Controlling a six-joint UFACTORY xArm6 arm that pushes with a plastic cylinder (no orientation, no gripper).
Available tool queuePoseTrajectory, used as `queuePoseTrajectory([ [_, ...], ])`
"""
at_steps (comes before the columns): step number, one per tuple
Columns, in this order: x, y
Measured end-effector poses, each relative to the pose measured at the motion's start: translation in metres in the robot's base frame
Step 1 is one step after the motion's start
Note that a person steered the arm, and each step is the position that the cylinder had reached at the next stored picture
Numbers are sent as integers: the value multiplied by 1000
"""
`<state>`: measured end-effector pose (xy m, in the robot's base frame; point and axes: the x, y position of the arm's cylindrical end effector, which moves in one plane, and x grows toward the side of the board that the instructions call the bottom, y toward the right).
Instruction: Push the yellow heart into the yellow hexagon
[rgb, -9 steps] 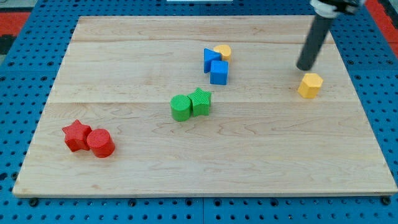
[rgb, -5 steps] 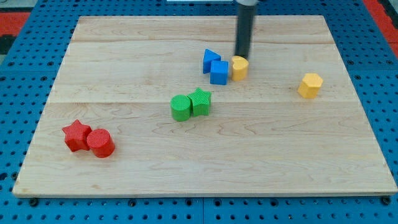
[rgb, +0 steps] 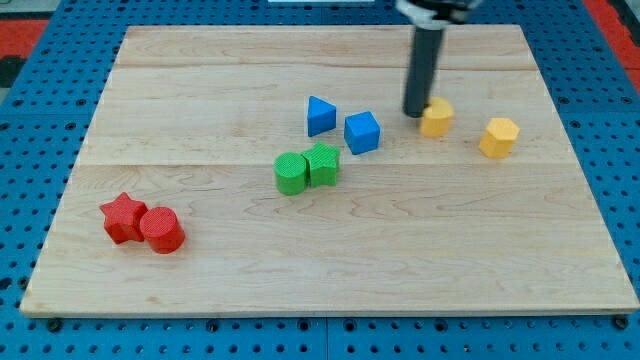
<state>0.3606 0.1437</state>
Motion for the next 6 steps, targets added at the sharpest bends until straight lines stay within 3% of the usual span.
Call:
queuePoseTrajectory([
  [5,5,17],
  [6,29,6],
])
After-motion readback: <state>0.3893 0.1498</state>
